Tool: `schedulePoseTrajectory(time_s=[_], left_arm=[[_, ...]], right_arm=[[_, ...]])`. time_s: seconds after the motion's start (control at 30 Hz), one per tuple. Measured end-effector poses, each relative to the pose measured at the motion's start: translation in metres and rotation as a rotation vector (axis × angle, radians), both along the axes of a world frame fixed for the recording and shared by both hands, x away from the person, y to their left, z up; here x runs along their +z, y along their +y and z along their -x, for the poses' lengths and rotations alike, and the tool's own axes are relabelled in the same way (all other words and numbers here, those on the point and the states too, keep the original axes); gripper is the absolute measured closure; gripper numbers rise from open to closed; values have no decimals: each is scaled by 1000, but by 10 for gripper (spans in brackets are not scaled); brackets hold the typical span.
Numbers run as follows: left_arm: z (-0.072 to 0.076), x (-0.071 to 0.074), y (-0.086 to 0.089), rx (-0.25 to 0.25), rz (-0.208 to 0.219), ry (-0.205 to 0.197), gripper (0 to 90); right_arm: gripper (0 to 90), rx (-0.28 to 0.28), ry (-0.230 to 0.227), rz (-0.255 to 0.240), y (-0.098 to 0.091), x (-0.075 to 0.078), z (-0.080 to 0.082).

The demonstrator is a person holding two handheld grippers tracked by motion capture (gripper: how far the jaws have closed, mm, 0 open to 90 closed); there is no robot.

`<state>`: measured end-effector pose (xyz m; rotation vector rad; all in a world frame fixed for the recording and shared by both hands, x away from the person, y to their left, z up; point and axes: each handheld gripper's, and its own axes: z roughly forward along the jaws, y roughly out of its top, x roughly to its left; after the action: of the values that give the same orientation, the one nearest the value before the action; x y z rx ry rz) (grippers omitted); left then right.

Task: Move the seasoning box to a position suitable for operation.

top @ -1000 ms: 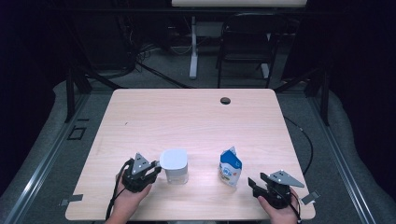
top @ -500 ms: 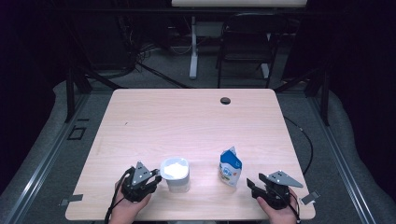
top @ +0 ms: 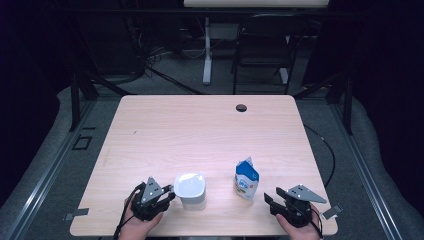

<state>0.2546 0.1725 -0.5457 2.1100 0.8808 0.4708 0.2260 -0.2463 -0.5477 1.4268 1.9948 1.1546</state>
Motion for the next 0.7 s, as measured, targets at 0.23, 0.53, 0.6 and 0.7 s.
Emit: schedulePoseTrajectory(time_s=[0.23,0.53,0.6,0.7], left_arm=[[-1,0,1,-27,11,14,710],[-2,4,8,-45,63,69,650],[-2,8,10,-54,66,90,607],[0,15,13,-66,79,99,602]], right_arm=[[484,16,12,24,3,11,2],[536,-1,43,81,9,21,10],[557,9,39,85,12,22,14],[595,28,29,85,15,25,22]])
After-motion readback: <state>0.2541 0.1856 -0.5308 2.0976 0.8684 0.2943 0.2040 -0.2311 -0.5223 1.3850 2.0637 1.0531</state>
